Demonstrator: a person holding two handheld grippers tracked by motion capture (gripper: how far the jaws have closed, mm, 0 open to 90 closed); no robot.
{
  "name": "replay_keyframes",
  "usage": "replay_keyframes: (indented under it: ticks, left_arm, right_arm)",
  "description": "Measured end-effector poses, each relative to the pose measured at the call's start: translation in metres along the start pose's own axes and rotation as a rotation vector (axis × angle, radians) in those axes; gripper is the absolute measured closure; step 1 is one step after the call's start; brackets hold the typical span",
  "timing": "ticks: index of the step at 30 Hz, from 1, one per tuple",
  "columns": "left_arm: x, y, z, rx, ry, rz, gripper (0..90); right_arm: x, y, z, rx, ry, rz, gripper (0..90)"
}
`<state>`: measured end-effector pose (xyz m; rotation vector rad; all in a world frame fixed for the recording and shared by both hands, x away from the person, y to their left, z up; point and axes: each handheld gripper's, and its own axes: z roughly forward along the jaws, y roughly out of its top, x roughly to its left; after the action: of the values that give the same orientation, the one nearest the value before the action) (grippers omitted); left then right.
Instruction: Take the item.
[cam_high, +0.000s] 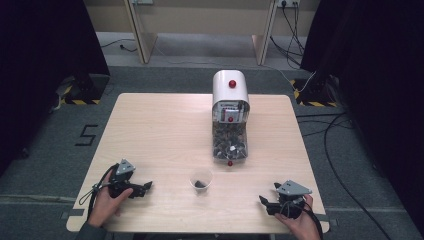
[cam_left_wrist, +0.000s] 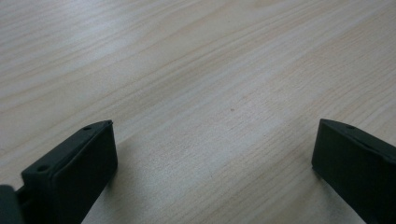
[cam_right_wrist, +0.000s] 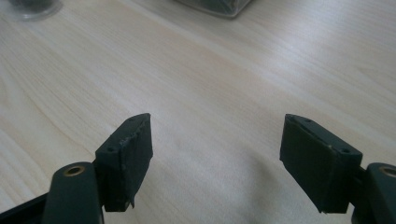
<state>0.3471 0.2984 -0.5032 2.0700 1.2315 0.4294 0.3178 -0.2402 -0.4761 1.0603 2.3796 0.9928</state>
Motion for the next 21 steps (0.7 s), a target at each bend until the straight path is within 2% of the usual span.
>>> replay_keyframes:
  ticks: [4,7,12,16,21]
  left_arm:
    - [0.0,0.0,0.0,0.0,0.0,0.0,0.0]
    - [0.0,0.0,0.0,0.0,0.0,0.0,0.0]
    - [0.0,0.0,-0.0001,0.001,0.0,0.0,0.0]
    - [0.0,0.0,-0.0001,0.001,0.0,0.0,0.0]
    - [0.0,0.0,-0.0001,0.001,0.0,0.0,0.0]
  right_arm:
    - [0.001,-0.0024,0.0008,0.028,-0.012,-0.012,26.3]
    - [0.0013,-0.0039,0.0009,0.045,-0.009,0.0,25.0]
    - [0.0012,-0.0061,0.0008,0.065,0.015,0.06,21.3]
    - [0.0019,-0.0085,0.0021,0.056,0.025,0.048,14.4]
    - [0.0018,-0.0095,0.0017,0.053,0.027,0.04,14.1]
